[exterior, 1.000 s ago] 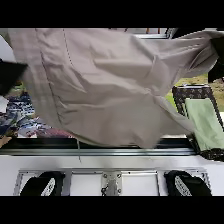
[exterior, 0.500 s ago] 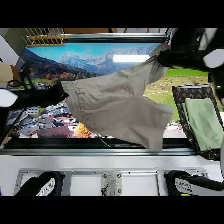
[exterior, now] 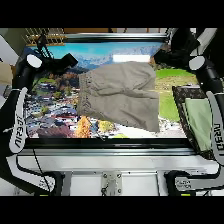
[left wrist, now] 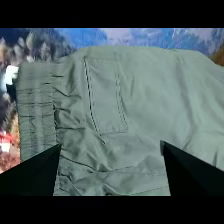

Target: Fold the clothes and pants, and hang the long-sleeved shirts on hangers.

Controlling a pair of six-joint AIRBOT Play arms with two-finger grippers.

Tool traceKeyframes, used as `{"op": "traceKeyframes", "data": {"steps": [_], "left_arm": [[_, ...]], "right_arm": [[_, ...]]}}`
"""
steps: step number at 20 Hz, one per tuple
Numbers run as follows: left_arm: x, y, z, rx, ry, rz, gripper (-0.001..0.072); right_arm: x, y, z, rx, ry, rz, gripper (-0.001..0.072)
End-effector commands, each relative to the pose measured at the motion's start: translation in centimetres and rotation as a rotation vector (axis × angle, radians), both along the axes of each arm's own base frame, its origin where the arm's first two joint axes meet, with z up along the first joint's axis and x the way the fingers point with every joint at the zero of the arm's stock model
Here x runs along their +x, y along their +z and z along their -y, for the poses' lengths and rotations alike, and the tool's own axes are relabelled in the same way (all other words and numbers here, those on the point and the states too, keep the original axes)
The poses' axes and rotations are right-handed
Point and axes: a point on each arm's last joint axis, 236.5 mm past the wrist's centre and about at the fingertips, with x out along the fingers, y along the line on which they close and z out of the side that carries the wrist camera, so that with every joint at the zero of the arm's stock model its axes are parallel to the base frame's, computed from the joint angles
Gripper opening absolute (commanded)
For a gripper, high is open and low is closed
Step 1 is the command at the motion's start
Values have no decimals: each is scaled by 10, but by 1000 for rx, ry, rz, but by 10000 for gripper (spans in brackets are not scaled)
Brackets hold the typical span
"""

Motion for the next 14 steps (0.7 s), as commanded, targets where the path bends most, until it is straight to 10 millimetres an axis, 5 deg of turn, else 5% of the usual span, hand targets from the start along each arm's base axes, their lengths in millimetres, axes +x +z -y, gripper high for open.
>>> {"op": "traceKeyframes", "data": {"steps": [1,4,9,11,14], "left_arm": [[2,2,-35,23,2,-62,672],[-64,-69,-68,106,-18,-344,672],[-182,-180,-34,25,-138,-636,673],[-197,-200,-9,-72,-172,-637,673],[-190,-211,9,-187,-151,-618,673]], "right_arm": [[-27,20,24,1,-6,-32,467],[-69,24,23,-28,31,-77,467],[-136,0,0,-19,88,-172,467],[-148,-6,-6,-18,99,-182,467],[-154,-8,-10,-14,109,-190,467]]}}
